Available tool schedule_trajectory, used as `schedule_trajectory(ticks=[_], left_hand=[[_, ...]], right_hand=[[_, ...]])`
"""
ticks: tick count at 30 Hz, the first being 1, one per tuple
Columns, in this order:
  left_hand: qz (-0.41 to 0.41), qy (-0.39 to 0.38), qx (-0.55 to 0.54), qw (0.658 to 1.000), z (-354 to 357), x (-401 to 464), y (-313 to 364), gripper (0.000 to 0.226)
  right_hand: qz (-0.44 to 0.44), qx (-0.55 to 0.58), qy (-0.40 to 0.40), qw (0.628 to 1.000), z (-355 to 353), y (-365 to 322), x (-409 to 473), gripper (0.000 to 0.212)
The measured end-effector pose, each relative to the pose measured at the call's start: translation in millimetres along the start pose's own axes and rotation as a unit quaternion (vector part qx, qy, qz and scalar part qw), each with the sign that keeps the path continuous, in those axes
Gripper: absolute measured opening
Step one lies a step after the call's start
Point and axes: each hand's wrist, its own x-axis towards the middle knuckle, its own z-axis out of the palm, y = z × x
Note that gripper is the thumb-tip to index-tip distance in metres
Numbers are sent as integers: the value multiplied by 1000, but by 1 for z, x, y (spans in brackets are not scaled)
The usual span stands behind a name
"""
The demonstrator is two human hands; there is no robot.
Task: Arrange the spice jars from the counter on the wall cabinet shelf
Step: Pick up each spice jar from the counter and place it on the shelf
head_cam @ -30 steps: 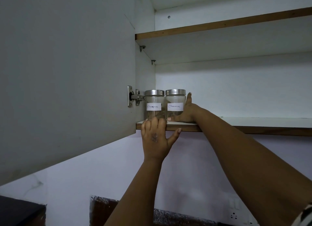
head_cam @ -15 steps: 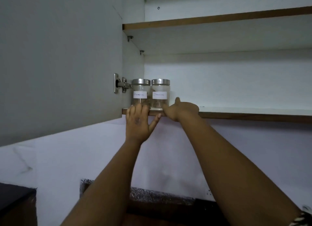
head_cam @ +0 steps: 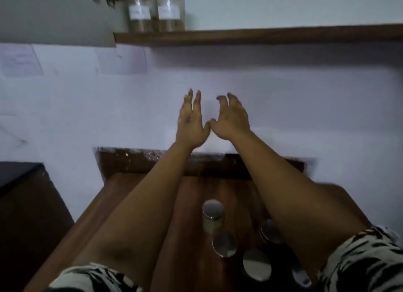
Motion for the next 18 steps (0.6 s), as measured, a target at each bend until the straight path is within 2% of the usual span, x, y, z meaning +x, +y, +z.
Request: schedule_trajectory(ticks=[3, 5, 8, 11, 13, 15, 16, 18], left_hand=[[-77, -94, -18, 992, 38, -76, -6, 90], [-134, -155, -14, 979, 54, -126, -10, 90], [-203, -254, 34, 945, 73, -199, -26, 87], [-296, -307, 38, 904, 78, -261, -43, 91], [-367, -311, 18, 877, 73, -288, -41, 93], [-419, -281, -24, 863, 67, -306, -31, 86], [-439, -262, -52, 858, 66, -313, -25, 85], [-464, -243, -90, 847, 66, -322, -18, 84]], right_hand=[[36, -39, -81, 995, 40, 49, -44, 74], [63, -34, -132, 989, 59, 81, -75, 68], [107, 43, -167, 979, 82, 122, -123, 39], [161, 128, -174, 963, 104, 154, -162, 13], [183, 153, -174, 955, 115, 166, -181, 4], [188, 158, -186, 951, 124, 168, -197, 2], [185, 160, -192, 951, 128, 164, -204, 4], [158, 189, -214, 945, 137, 152, -219, 22]])
